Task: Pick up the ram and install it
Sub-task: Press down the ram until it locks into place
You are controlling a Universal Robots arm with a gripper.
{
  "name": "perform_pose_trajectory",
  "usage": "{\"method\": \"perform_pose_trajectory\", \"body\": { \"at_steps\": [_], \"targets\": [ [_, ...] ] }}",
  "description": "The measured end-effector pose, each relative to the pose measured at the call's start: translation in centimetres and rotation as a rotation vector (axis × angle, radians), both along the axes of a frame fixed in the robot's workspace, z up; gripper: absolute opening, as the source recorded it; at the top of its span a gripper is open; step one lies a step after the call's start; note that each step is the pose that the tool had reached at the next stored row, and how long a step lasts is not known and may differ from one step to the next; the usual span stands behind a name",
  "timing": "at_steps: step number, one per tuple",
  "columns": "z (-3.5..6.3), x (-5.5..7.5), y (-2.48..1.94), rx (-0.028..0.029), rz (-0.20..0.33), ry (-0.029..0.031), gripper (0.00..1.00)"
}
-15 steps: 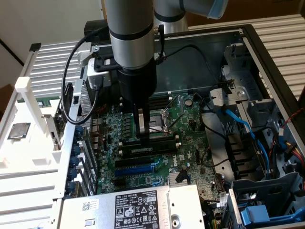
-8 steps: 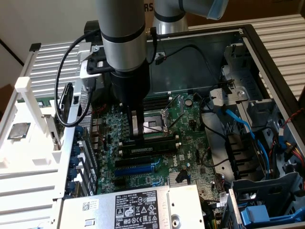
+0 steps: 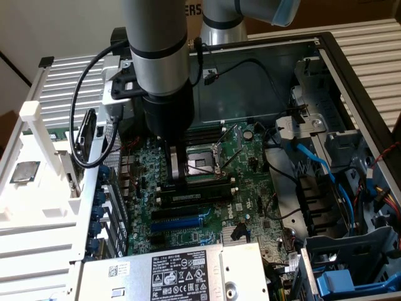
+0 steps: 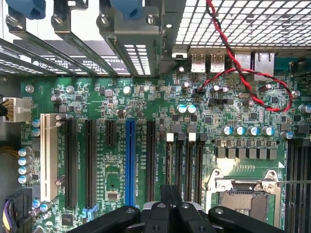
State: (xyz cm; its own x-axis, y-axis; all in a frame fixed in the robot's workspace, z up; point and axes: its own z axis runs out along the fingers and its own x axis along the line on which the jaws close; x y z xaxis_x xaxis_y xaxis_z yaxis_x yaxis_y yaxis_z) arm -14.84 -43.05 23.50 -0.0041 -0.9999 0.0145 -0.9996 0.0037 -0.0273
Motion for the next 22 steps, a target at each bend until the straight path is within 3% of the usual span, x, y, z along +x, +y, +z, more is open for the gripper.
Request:
{"method": "perform_pose_trajectory", "body": {
  "at_steps": [5, 19, 22],
  "targets": [
    [-0.05, -0.12, 0.19, -0.0001, 0.000, 0.0001, 0.10],
    [-0.73, -0.18, 0.21, -0.0002, 0.000, 0.0003, 0.10],
    [-0.66, -0.18, 0.21, 0.0028, 0.000, -0.0002, 0.10]
  ]
}}
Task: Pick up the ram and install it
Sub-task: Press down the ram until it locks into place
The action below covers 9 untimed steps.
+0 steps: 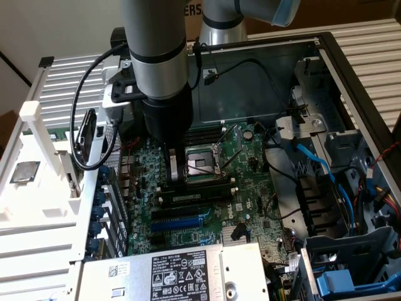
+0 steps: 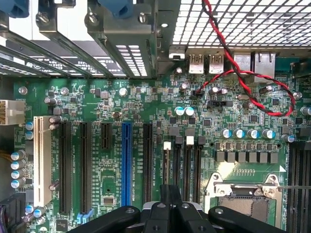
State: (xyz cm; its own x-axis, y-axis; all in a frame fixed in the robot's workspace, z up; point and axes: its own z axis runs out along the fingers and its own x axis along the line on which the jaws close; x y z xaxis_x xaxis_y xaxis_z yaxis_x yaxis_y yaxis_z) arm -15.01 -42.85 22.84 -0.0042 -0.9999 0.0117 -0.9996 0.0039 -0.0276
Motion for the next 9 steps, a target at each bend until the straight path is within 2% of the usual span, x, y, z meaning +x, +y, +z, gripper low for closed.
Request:
{"method": "perform_pose_trajectory", "body": {
  "at_steps": [1, 5, 9],
  "targets": [
    [0.12, 0.0, 0.02, 0.0023, 0.000, -0.0015, 0.10],
    [0.88, 0.0, 0.00, 0.0035, 0.000, 0.0002, 0.10],
    [1.24, 0.4, 0.03, 0.0038, 0.000, 0.0003, 0.10]
  ]
}}
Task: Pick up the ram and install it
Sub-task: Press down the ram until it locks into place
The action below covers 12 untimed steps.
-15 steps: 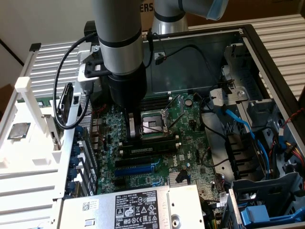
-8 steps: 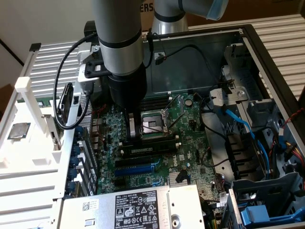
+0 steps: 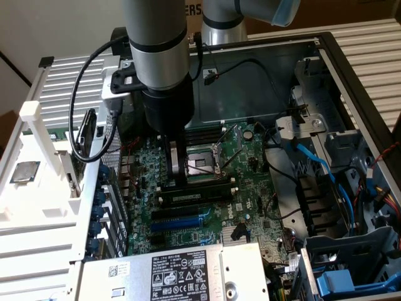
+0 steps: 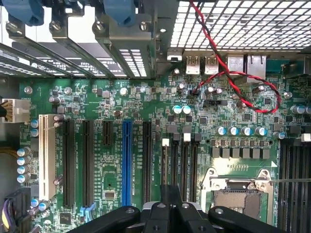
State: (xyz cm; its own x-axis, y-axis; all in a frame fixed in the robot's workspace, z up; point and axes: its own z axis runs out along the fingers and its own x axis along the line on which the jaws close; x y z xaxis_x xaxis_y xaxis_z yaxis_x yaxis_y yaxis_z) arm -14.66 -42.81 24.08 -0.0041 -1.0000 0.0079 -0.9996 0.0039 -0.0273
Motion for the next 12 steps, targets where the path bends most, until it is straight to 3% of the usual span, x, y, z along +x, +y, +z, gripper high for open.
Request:
{"method": "perform_pose_trajectory", "body": {
  "at_steps": [7, 12],
  "targets": [
    [0.06, 1.2, 0.15, -0.0001, -0.010, -0.0009, 0.10],
    [0.06, 1.2, 0.15, -0.0001, -0.116, -0.0009, 0.10]
  ]
}}
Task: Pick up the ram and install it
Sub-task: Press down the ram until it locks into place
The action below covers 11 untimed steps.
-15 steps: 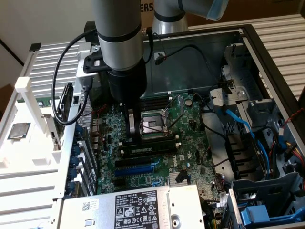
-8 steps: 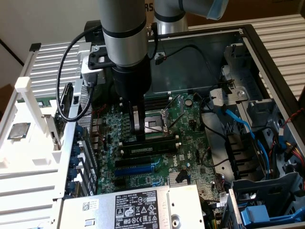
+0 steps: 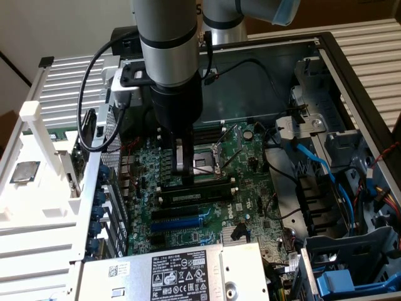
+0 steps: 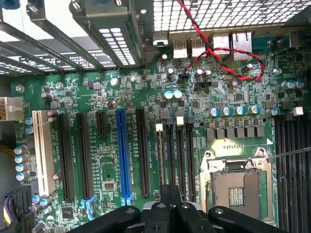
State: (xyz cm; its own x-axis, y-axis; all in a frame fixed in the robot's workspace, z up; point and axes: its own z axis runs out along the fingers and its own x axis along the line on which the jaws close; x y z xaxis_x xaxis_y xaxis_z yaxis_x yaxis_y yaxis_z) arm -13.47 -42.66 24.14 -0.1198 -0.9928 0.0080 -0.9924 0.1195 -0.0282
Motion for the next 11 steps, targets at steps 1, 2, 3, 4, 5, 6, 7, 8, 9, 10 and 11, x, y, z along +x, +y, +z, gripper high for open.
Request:
{"method": "perform_pose_trajectory", "body": {
  "at_steps": [1, 2, 3, 4, 5, 6, 7, 8, 9, 10, 11],
  "targets": [
    [0.00, 0.00, 0.00, 0.0000, -0.016, 0.0000, 0.10],
    [0.00, 0.00, 0.00, 0.0000, -0.031, 0.0000, 0.10],
    [0.00, 0.00, 0.00, 0.0000, -0.046, 0.0000, 0.10],
    [0.00, 0.00, 0.00, 0.0000, -0.062, 0.0000, 0.10],
    [0.00, 0.00, 0.00, 0.0000, -0.078, 0.0000, 0.10],
    [0.00, 0.00, 0.00, 0.0000, -0.093, 0.0000, 0.10],
    [0.00, 0.00, 0.00, 0.0000, -0.109, 0.0000, 0.10],
    [0.00, 0.00, 0.00, 0.0000, -0.125, 0.0000, 0.10],
    [0.00, 0.00, 0.00, 0.0000, -0.171, 0.0000, 0.10],
    [0.00, 0.00, 0.00, 0.0000, -0.187, 0.0000, 0.10],
    [0.00, 0.00, 0.00, 0.0000, -0.203, 0.0000, 0.10]
  ]
}}
